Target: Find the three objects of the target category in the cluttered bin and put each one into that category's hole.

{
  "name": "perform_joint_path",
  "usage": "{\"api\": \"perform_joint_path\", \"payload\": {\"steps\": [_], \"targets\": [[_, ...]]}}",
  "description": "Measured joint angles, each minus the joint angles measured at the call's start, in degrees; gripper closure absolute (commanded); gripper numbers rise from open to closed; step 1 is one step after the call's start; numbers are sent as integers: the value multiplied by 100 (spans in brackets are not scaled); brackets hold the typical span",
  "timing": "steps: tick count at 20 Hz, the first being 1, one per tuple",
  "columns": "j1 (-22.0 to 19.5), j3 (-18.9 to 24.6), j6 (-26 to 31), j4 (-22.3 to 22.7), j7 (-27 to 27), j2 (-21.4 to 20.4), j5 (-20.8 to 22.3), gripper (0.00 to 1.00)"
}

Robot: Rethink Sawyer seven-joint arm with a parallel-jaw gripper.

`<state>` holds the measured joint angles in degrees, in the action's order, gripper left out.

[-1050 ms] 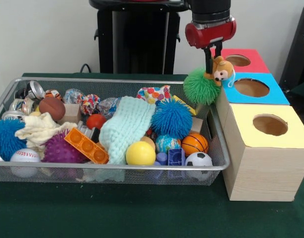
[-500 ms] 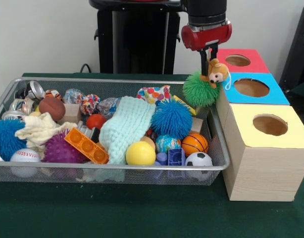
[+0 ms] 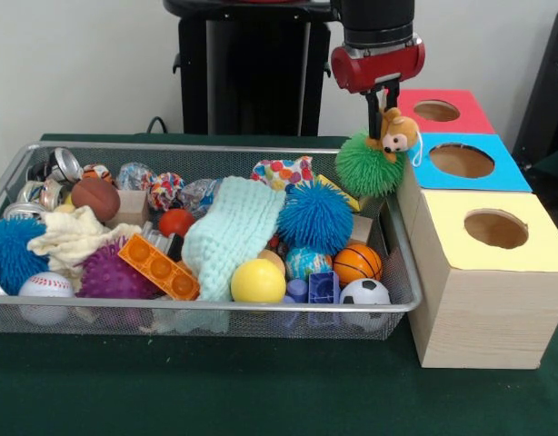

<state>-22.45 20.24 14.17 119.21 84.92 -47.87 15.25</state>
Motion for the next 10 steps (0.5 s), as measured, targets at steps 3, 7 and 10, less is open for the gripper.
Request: {"api": "perform_joint_path", "payload": {"steps": [3, 7, 10], "targets": [[0, 3, 0, 1, 0, 4, -42, 100], [0, 5, 0, 3, 0, 8, -82, 100], [0, 5, 0, 6, 0, 8, -87, 100]]}}
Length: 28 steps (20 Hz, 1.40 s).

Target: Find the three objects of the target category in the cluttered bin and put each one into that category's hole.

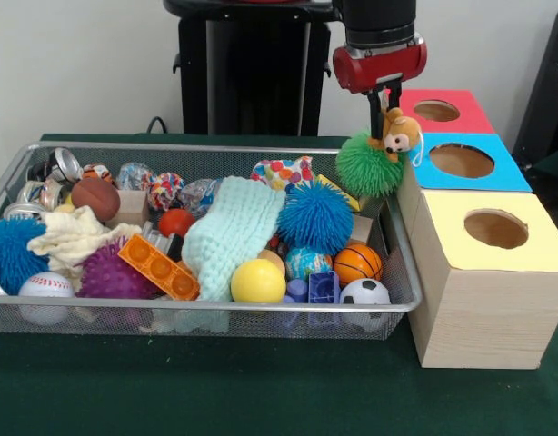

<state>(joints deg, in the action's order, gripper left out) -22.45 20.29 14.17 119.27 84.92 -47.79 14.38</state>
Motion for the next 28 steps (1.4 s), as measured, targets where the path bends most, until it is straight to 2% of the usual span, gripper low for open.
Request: {"api": "perform_joint_path", "payload": {"steps": [12, 28], "targets": [[94, 0, 0, 47, 0, -17, -13, 100], [96, -1, 31, 408, 0, -226, -200, 100]]}}
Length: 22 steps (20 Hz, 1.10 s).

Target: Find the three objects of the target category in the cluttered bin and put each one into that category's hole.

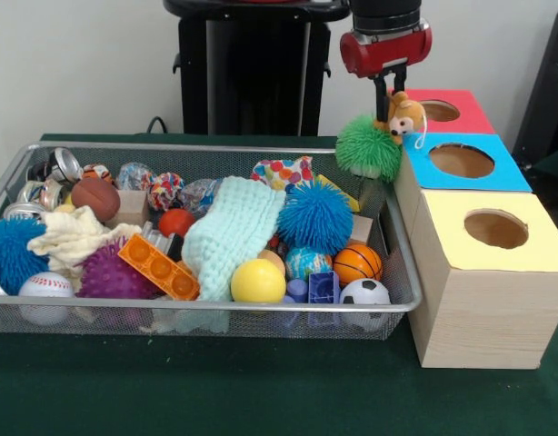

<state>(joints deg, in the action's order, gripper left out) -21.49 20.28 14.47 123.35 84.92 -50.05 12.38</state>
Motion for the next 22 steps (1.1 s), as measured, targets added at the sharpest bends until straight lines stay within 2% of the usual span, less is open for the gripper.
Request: {"api": "perform_joint_path", "payload": {"steps": [22], "targets": [[250, 0, -1, -1, 0, 40, -9, 100]]}}
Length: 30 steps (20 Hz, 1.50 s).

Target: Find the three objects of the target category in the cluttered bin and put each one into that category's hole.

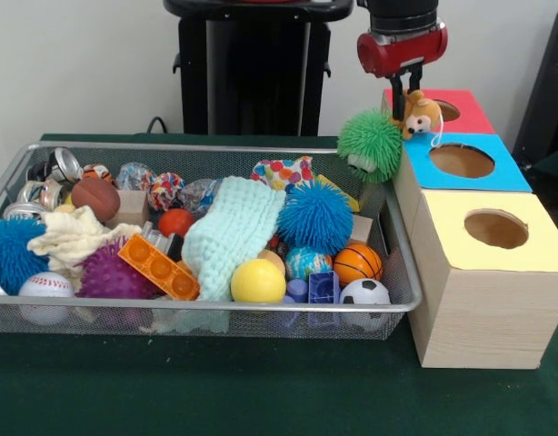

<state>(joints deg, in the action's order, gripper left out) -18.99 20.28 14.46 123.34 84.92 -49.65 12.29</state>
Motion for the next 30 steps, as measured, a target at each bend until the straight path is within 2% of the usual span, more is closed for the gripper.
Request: {"api": "perform_joint_path", "payload": {"steps": [8, 22, 30], "targets": [[1, -1, 13, -1, 0, 5, -1, 100], [17, 4, 435, -1, 0, 6, -194, 100], [18, 103, 492, -1, 0, 21, -231, 100]]}}
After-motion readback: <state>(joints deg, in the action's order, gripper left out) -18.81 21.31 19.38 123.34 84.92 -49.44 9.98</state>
